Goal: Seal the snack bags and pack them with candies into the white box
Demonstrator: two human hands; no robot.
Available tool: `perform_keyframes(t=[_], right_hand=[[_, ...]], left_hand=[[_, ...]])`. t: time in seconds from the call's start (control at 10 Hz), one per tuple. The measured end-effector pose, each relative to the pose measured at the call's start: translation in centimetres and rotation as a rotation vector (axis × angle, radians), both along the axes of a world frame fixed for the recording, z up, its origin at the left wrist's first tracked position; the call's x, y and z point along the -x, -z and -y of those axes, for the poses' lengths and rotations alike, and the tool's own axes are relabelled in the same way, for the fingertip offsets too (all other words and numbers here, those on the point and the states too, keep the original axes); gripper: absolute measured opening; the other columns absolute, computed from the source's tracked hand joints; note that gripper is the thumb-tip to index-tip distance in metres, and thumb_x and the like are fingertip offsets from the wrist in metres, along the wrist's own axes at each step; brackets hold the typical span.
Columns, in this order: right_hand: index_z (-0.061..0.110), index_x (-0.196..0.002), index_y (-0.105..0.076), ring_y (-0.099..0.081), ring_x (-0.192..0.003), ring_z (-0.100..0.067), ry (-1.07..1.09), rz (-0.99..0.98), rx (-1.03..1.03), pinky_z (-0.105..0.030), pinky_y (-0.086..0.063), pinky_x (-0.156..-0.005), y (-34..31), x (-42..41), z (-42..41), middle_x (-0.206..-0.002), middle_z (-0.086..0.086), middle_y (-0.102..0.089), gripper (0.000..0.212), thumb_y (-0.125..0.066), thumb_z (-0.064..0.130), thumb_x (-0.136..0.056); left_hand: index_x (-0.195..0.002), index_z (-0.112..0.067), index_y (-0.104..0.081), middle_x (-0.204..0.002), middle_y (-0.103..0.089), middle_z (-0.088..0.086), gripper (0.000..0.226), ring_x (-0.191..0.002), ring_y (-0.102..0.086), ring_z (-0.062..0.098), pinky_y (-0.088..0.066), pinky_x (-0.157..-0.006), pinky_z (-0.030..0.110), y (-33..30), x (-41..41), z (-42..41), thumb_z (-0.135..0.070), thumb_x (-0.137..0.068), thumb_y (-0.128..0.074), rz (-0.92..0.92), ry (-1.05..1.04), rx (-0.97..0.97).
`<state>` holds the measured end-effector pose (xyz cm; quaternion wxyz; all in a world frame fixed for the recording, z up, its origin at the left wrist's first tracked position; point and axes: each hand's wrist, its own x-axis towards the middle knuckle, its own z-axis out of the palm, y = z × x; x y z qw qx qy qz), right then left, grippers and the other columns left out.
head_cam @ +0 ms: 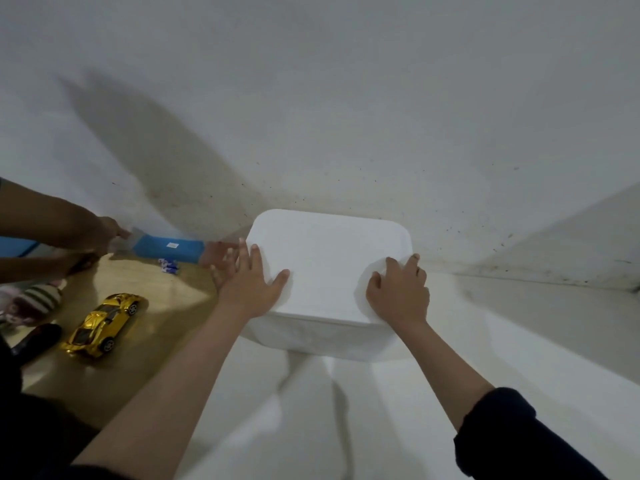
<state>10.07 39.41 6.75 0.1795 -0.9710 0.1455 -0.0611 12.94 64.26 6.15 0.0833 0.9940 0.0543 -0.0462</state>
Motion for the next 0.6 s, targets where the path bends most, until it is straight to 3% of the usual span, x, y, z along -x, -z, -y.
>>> perform_keyframes(t=[0.1,0.2,0.3,0.4,0.5,0.6], right_hand=[[0.01,-0.126,-0.045,-0.03,-0.13,-0.04,0.007,-0.005,-0.013,-0.049,-0.043,-0.088,-0.1,-0.3,0.0,-0.152,-0.026,-0.017,0.042,-0.043,0.031,-0.09],[0.013,-0.139,-0.032,-0.011,-0.143,-0.039,-0.041,-0.062,0.057,-0.062,-0.027,-0.102,0.4,-0.8,-0.2,-0.157,-0.019,-0.006,0.051,-0.036,0.037,-0.093],[0.014,-0.147,-0.018,0.005,-0.145,-0.037,-0.099,-0.138,0.084,-0.064,-0.013,-0.109,0.6,-1.1,-0.1,-0.159,-0.013,-0.001,0.059,-0.027,0.042,-0.096],[0.014,-0.148,-0.019,0.006,-0.146,-0.034,-0.11,-0.154,0.023,-0.061,-0.009,-0.112,0.5,-1.1,0.3,-0.159,-0.012,-0.002,0.06,-0.029,0.044,-0.096],[0.012,-0.145,-0.027,0.0,-0.147,-0.024,-0.072,-0.041,-0.274,-0.057,-0.002,-0.114,-1.2,-0.5,0.6,-0.159,-0.012,-0.011,0.056,-0.038,0.039,-0.096],[0.012,-0.139,-0.04,-0.014,-0.146,-0.019,-0.061,0.23,-0.583,-0.045,-0.005,-0.118,-3.0,1.7,1.5,-0.154,-0.008,-0.027,0.046,-0.046,0.026,-0.096]], left_hand=[[-0.149,-0.009,0.005,-0.159,0.013,0.005,0.089,-0.146,0.013,0.022,0.008,-0.112,0.059,-0.1,-0.5,-0.1,-0.07,-0.087,-0.013,0.02,0.049,-0.065],[-0.149,-0.007,0.004,-0.159,0.011,0.005,0.088,-0.146,0.011,0.02,0.008,-0.112,0.058,-0.3,-0.6,-0.1,-0.068,-0.089,-0.015,0.022,0.082,-0.052],[-0.149,-0.006,0.006,-0.159,0.012,0.006,0.089,-0.146,0.012,0.02,0.007,-0.115,0.056,-0.8,-0.7,-0.2,-0.068,-0.089,-0.015,-0.038,0.082,-0.038],[-0.149,-0.004,-0.004,-0.159,0.002,0.012,0.086,-0.147,0.002,0.025,0.003,-0.115,0.056,-1.2,-0.4,0.4,-0.065,-0.09,-0.018,-0.036,0.074,-0.109],[-0.146,-0.007,-0.023,-0.156,-0.02,0.013,0.068,-0.144,-0.017,0.028,-0.006,-0.115,0.056,-2.9,0.3,2.2,-0.052,-0.095,-0.028,0.05,0.044,-0.103],[-0.141,-0.011,-0.037,-0.153,-0.029,0.009,0.053,-0.142,-0.026,0.026,-0.01,-0.115,0.052,-3.4,2.7,5.6,-0.04,-0.096,-0.038,0.285,0.121,0.158]])
